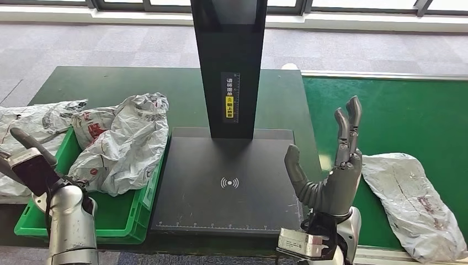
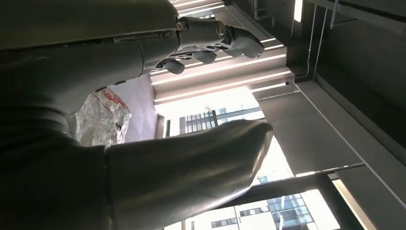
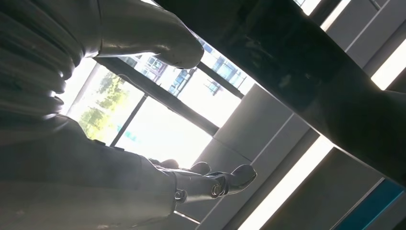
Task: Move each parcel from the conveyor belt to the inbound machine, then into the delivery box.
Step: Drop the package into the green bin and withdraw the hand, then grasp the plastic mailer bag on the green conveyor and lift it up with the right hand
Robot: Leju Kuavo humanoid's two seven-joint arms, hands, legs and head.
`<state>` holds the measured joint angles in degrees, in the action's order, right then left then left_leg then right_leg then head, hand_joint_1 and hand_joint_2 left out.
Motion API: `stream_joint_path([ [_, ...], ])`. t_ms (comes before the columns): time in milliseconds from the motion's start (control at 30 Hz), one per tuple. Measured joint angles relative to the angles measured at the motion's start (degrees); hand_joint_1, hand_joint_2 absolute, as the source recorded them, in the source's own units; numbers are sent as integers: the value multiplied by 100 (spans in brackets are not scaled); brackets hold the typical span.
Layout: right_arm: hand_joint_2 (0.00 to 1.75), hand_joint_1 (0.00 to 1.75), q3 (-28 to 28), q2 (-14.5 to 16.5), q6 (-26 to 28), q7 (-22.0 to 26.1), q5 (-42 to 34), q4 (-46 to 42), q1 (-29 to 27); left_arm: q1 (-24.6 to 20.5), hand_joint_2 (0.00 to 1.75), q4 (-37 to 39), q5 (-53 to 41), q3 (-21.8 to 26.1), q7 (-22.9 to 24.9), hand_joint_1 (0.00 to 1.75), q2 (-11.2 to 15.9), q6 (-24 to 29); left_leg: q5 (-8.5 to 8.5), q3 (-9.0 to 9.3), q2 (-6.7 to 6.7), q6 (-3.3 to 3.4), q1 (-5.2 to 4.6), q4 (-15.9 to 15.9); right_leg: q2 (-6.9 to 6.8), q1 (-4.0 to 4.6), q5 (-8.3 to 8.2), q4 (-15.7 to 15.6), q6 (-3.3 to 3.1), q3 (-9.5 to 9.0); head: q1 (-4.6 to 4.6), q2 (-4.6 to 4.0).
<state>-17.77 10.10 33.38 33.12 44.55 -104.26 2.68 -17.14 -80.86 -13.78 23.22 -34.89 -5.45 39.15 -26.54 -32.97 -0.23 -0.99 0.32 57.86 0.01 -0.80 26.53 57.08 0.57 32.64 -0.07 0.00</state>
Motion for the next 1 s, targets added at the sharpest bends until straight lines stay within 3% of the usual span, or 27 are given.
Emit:
stream_joint_path([
  [200, 175, 0, 0, 0, 111, -61, 85, 0, -57, 204, 0, -505, 409, -217, 15, 0, -78, -280, 0, 0, -1, 0, 0, 0, -1, 0, 0, -1, 0, 3, 0, 0],
  [333, 0, 0, 23, -7, 133, -534, 398, 28, -232, 460, 0, -781, 879, -769, 143, 0, -189, -1405, -1, 0, -2, 0, -1, 1, -3, -1, 0, -2, 0, 0, 0, 0],
  [467, 0, 0, 374, -51, -278, -1238, 854, 488, -272, 966, 0, -1030, 1291, -1516, 184, 0, -345, -2655, -7, 0, 14, 5, -6, 1, 9, -5, -1, -8, 2, 1, 0, 0],
  [633, 0, 0, 913, -83, -439, -1342, 1031, 906, -273, 1359, 0, -1197, 1401, -2018, 155, 0, -435, -3153, -7, -3, 11, 6, -9, 2, 8, -8, -3, -10, 5, 4, 1, 0],
  [833, 0, 0, 1341, -187, -1264, -2273, 1979, 1400, -252, 1574, 0, -1149, 1294, -2410, -94, 0, -446, -5299, -7, -4, 6, 6, -8, 1, 0, -5, 1, -9, 5, 5, 0, 0],
  [1000, 0, 0, 1751, -345, -1437, -2492, 2324, 1779, -335, 1625, 0, -1011, 876, -2604, -302, 0, -454, -5741, -7, -5, 7, 6, -9, 1, 1, -7, 1, -10, 5, 4, 2, 0],
])
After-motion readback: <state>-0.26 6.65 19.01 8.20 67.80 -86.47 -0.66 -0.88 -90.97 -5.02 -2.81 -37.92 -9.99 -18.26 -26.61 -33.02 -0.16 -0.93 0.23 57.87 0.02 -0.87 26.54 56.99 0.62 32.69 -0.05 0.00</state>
